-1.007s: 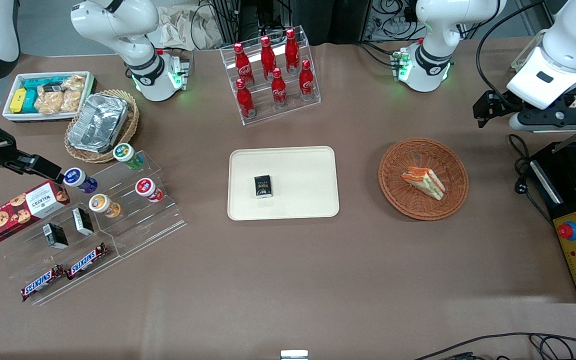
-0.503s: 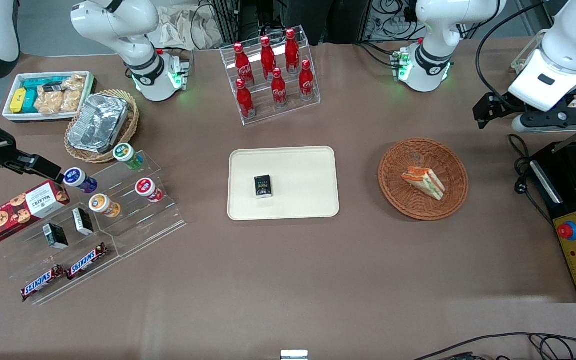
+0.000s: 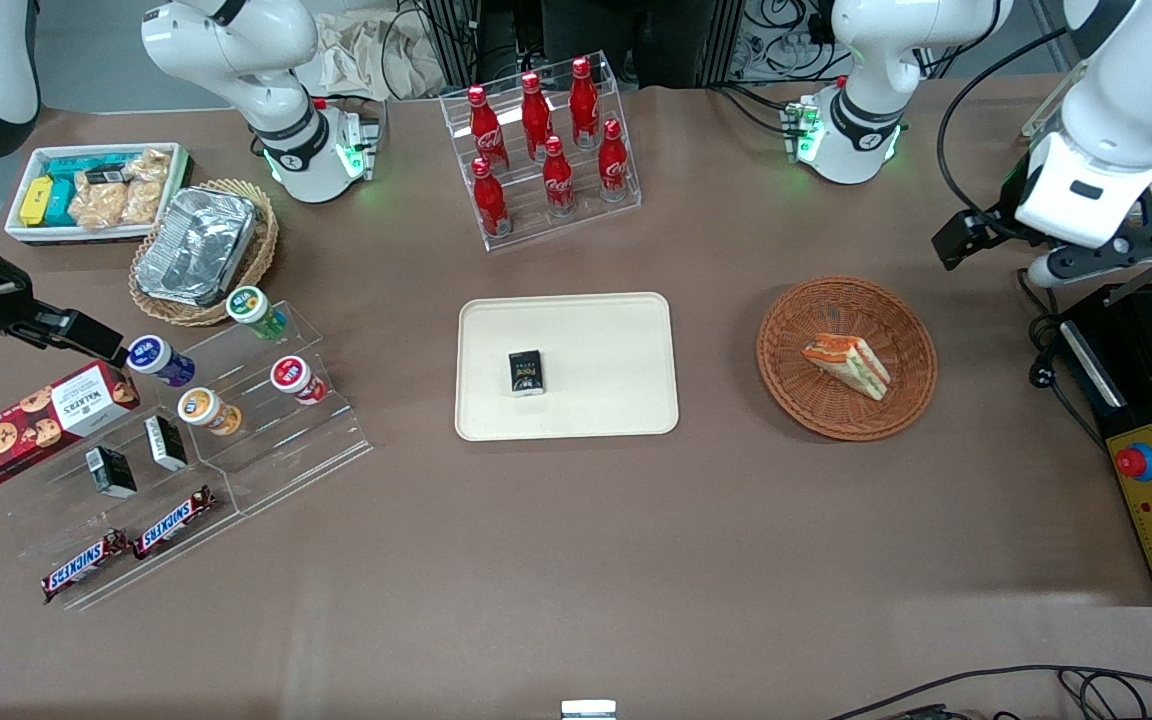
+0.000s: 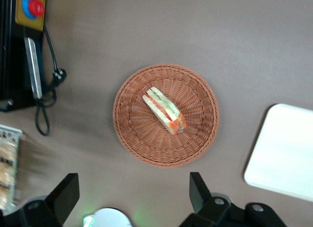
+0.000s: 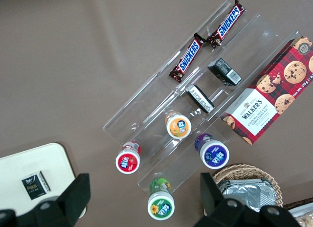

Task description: Place sandwich from basket to tray

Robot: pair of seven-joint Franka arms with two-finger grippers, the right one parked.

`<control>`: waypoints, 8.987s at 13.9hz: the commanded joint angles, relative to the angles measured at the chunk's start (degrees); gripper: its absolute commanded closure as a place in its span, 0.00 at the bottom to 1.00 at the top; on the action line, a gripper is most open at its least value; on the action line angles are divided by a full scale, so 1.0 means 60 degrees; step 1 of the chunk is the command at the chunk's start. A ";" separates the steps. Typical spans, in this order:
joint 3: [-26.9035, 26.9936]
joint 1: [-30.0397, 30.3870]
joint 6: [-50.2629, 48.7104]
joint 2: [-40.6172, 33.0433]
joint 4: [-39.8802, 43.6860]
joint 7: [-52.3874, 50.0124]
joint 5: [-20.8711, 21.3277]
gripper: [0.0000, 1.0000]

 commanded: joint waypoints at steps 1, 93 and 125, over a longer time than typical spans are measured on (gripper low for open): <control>-0.0021 -0.0082 0.0573 -0.0127 -0.0580 -0.1410 -0.0212 0.00; -0.1428 -0.4388 1.0579 0.4867 -0.3423 -0.3803 0.1693 1.00; -0.1107 0.0166 0.2422 -0.0170 -0.1577 0.1804 -0.0124 0.01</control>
